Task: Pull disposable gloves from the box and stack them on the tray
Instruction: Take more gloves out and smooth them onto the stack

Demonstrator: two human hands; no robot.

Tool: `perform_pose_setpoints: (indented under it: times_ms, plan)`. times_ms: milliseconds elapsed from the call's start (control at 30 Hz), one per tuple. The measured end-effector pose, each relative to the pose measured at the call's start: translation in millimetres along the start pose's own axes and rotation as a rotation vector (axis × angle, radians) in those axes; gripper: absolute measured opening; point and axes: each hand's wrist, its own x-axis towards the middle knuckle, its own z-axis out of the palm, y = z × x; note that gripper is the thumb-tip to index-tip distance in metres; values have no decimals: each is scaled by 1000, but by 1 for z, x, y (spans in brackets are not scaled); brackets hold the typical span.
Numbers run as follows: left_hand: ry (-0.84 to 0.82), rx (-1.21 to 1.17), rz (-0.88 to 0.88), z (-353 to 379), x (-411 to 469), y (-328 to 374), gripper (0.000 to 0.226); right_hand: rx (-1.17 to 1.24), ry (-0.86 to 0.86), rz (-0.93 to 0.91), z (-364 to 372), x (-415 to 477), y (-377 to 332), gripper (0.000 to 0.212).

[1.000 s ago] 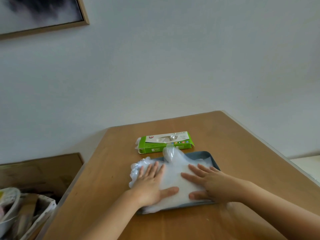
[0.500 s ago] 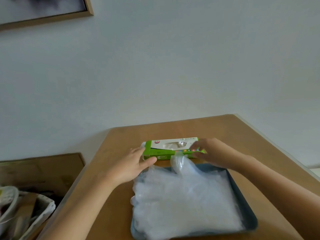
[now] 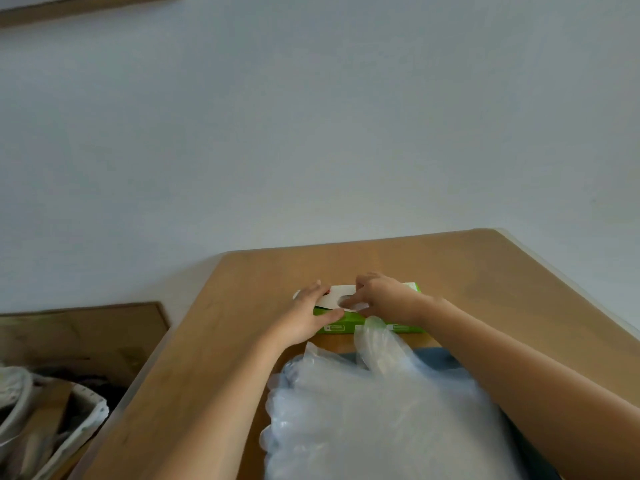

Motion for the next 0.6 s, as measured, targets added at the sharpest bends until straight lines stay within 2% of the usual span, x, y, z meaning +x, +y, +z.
perform_pose_setpoints:
  times_ms: [67,267,433,500,600]
  plan:
    - [2,-20,12,2,1,-5,71,71,-3,49,1,4,1,27]
    - [15,12,36,3,3,-9,71,276,139,134,8,-4,10,11]
    - [3,43,45,2,3,-9,71,326,191,144,3,-9,11,16]
    - [-1,36,42,2,2,-8,70,350,166,115,2,-11,10,15]
    - [-12,41,39,2,1,-7,72,198,12,66,2,-7,7,33]
